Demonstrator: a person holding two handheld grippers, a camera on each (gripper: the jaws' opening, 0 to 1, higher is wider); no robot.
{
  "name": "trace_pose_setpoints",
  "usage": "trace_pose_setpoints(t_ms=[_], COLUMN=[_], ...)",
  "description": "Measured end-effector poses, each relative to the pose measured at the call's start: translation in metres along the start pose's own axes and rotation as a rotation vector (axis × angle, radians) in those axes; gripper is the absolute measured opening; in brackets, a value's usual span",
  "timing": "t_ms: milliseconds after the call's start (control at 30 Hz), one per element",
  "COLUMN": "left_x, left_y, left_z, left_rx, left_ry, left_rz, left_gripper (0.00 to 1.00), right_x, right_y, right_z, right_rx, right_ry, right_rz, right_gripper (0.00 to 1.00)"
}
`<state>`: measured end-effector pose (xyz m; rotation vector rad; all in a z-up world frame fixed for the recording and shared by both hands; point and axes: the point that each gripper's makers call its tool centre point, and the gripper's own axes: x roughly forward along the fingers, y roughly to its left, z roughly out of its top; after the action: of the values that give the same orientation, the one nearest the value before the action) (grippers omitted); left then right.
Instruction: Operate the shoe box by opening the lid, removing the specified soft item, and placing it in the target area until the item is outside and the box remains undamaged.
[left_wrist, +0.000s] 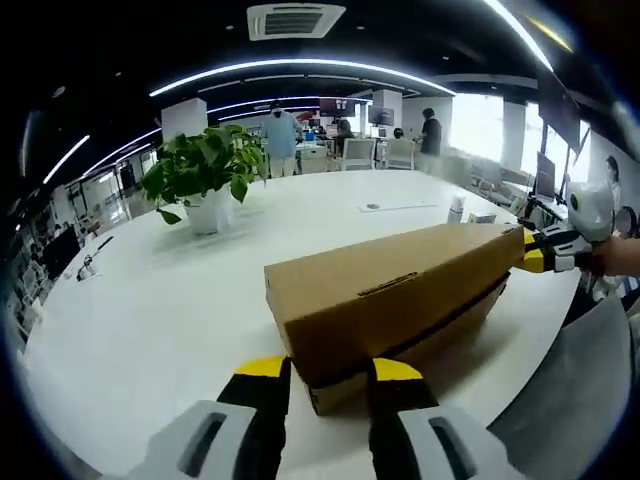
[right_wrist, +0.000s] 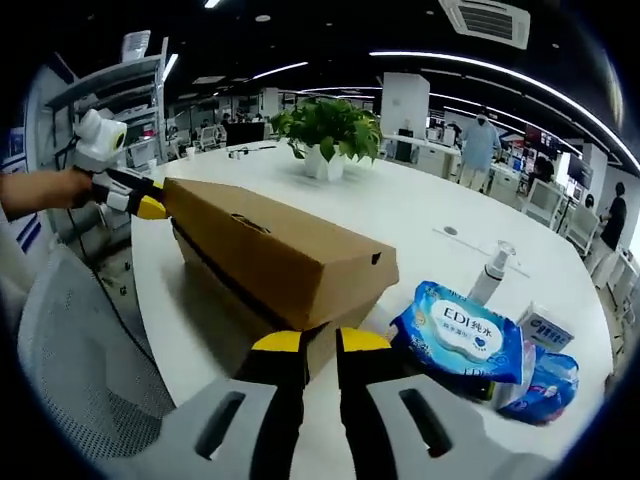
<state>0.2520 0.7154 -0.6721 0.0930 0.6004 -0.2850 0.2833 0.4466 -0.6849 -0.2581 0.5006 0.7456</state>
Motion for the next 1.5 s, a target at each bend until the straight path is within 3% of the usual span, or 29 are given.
trace_pose_setpoints(t_ms=[733,1500], left_x=[0.005,0.008], left_y=[-0.005,-0.001], left_z=[-0.019,-0.015], left_rx=[0.033,0.021], left_ry=[0.063,0.049], left_rz=[-0.019,-0.027], left_gripper=[0.32,0.30], right_x=[0.002,0.006], right_y=[0.016,0.013], right_z=[-0.010,-0.005], right_rx=[-0.073,-0.078], right_ry=[0.014,0.023], right_rz=[0.053,0.076], right_gripper=[0.16,0.16])
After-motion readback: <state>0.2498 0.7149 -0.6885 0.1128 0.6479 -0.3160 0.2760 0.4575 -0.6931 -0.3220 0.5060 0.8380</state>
